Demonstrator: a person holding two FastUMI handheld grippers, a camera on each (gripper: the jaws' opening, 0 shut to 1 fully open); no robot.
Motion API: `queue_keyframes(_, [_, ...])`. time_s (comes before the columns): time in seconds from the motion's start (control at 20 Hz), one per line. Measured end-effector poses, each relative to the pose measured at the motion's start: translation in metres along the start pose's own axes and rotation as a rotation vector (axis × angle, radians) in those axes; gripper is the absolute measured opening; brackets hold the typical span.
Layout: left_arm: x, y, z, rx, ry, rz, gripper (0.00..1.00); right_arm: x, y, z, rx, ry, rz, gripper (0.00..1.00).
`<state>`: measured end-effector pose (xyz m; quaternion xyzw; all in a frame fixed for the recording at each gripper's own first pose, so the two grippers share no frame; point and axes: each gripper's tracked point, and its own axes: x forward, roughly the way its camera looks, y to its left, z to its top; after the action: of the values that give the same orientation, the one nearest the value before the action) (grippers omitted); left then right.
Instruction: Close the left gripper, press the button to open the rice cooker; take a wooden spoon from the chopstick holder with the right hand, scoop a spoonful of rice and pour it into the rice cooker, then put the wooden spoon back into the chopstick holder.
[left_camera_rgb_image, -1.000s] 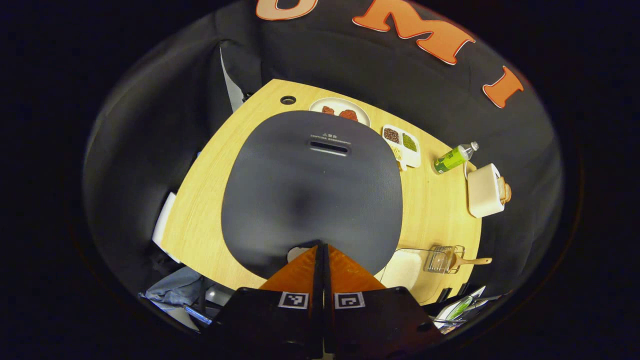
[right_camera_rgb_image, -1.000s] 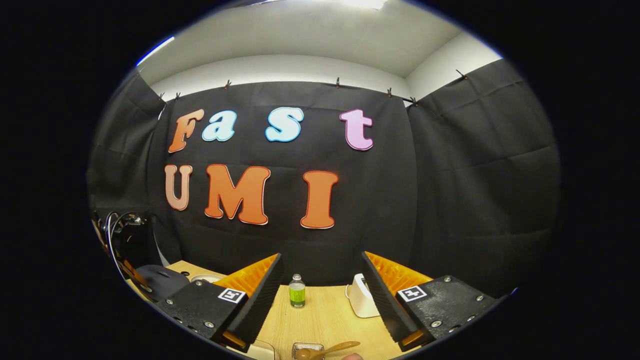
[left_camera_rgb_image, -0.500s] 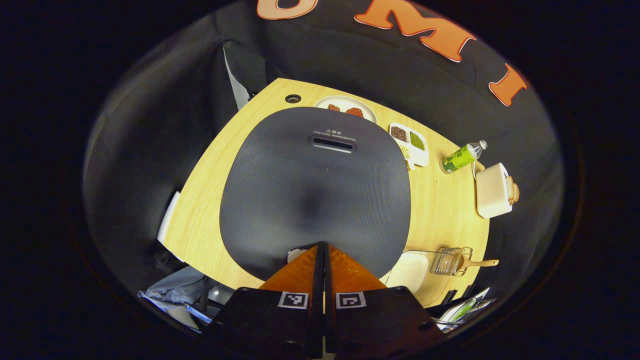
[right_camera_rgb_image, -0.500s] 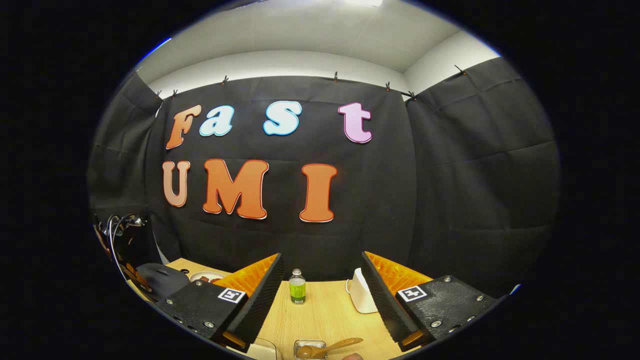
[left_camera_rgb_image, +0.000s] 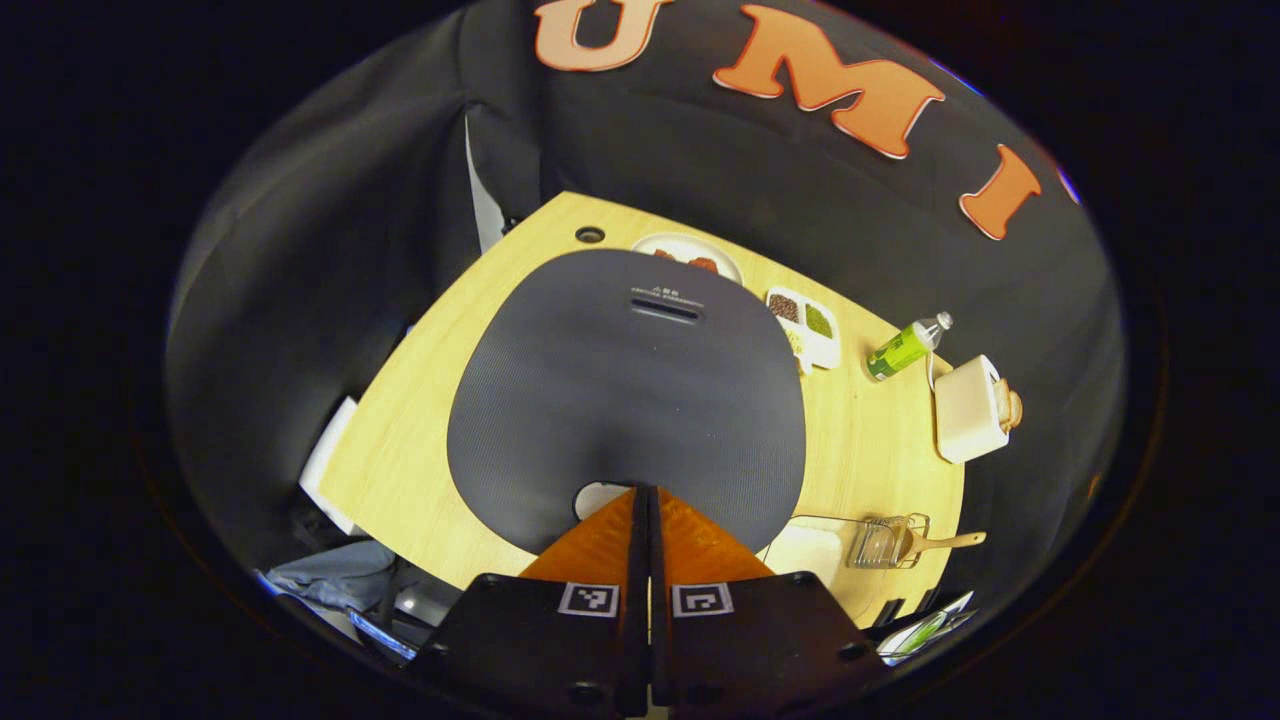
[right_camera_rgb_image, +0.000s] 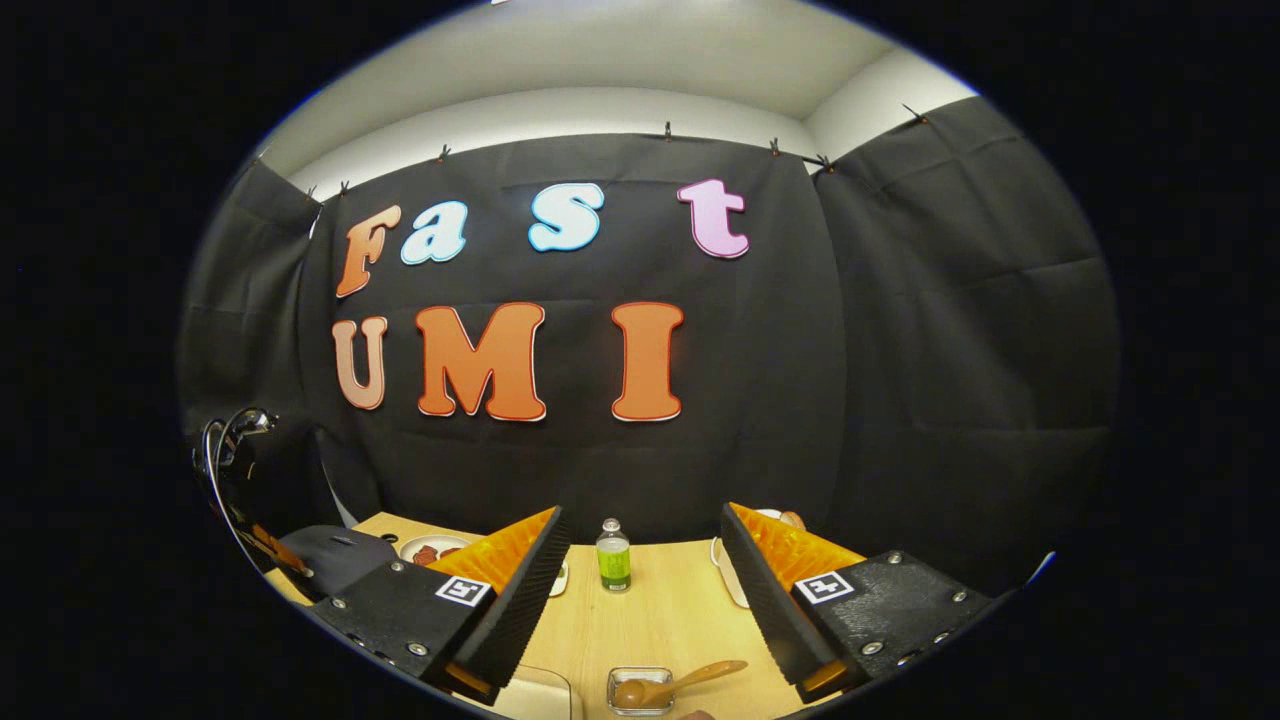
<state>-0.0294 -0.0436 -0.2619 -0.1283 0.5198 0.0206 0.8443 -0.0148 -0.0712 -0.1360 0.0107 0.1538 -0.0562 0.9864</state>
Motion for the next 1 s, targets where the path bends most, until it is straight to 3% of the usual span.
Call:
queue_keyframes(0.3, [-0.028, -0.015, 0.035, 0.029, -0.207, -0.047, 0.07, 0.005, -0.006, -0.032, 0.048, 0.103, 0.001, 0.95])
queue_keyframes(0.35, [-0.034, -0.018, 0.044, 0.029, -0.248, -0.061, 0.17, 0.007, -0.007, -0.04, 0.047, 0.13, -0.003, 0.95])
queue_keyframes(0.4, [-0.04, -0.021, 0.053, 0.035, -0.292, -0.071, 0.19, 0.007, -0.009, -0.048, 0.045, 0.156, -0.004, 0.95])
queue_keyframes(0.45, [-0.047, -0.024, 0.06, 0.047, -0.342, -0.075, 0.33, 0.007, -0.011, -0.055, 0.043, 0.178, -0.006, 0.95])
queue_keyframes(0.65, [-0.087, -0.017, 0.099, 0.216, -0.585, 0.051, 0.72, 0.008, -0.017, -0.086, 0.053, 0.263, -0.005, 0.95])
queue_keyframes(0.75, [-0.1, -0.015, 0.105, 0.245, -0.622, 0.1, 0.76, 0.009, -0.022, -0.103, 0.068, 0.313, -0.015, 0.95])
queue_keyframes(0.9, [-0.105, -0.026, 0.105, 0.201, -0.649, 0.057, 0.8, 0.012, -0.023, -0.123, 0.089, 0.368, -0.006, 0.95])
queue_keyframes(1.0, [-0.105, -0.018, 0.109, 0.182, -0.66, 0.073, 0.87, 0.013, -0.027, -0.141, 0.092, 0.418, -0.008, 0.95])
